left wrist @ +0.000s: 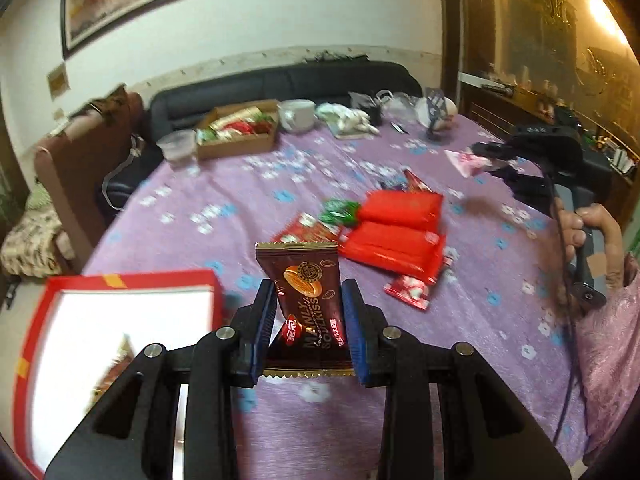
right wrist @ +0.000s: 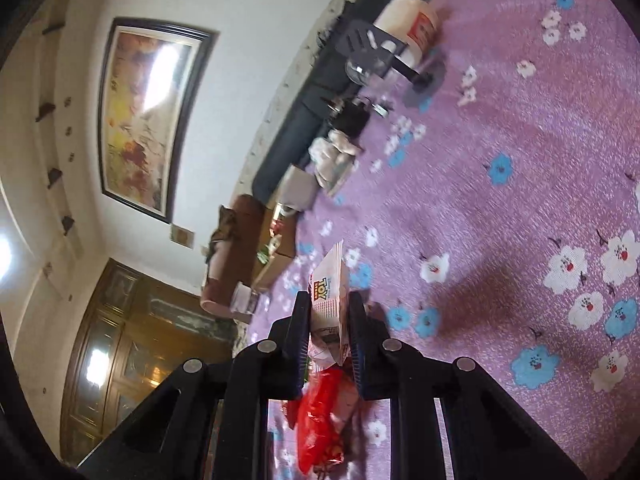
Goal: Organize snacks
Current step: 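Carry both packets to the white tray and open both tools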
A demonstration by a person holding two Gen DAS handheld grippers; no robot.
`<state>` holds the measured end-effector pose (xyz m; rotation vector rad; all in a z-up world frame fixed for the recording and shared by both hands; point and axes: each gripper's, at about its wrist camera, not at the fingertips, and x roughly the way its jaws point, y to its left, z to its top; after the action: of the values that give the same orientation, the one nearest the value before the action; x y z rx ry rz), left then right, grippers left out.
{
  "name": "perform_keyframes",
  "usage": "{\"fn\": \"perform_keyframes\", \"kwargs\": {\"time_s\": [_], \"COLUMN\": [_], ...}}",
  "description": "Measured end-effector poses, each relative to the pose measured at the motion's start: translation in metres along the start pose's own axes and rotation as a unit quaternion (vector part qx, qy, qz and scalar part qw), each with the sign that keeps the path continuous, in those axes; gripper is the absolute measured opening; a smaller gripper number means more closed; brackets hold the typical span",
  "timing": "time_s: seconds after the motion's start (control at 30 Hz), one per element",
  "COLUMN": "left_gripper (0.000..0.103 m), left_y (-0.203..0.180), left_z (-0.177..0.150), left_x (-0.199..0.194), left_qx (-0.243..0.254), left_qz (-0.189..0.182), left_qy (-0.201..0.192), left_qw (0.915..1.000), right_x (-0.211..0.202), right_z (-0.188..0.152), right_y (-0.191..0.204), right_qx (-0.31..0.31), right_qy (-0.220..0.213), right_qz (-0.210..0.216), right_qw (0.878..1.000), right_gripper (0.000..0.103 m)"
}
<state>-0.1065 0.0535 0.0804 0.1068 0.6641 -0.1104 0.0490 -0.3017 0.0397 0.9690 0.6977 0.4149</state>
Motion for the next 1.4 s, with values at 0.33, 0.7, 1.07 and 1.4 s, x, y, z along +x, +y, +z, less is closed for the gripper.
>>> {"fn": "perform_keyframes", "kwargs": {"time_s": [0.33,0.7,1.07,1.4], "left_gripper": [0.031,0.031,0.031,0.031], "left_y": [0.025,0.057,0.098,0.128], "left_z": [0.002,-0.008,-0.023,-0.040], "left_x": [-0.026,-0.049,-0.067,-0.072], "left_qx": [-0.016,-0.037,-0.070,-0.092], "left_qz": [0.030,0.056,0.097,0.130], "left_qy": [-0.030,-0.046,-0.060,-0.059], "left_qw": [0.9990,0.9967,0.9910,0.9855], "right_x": [-0.004,0.005,0.030,0.088], "right_z": [-0.004,-0.018,-0.086,-0.186], "right_y": [0.017,0.025,0.091,0.159], "right_qx": [-0.025,-0.036,-0.101,-0.143], "right_qy": [-0.011,0.004,0.074,0.195], "right_qz": [0.040,0.049,0.082,0.134], "right_qw": [0.999,0.998,0.989,0.961], "right_gripper": [0.018,0.018,0.018,0.018]}}
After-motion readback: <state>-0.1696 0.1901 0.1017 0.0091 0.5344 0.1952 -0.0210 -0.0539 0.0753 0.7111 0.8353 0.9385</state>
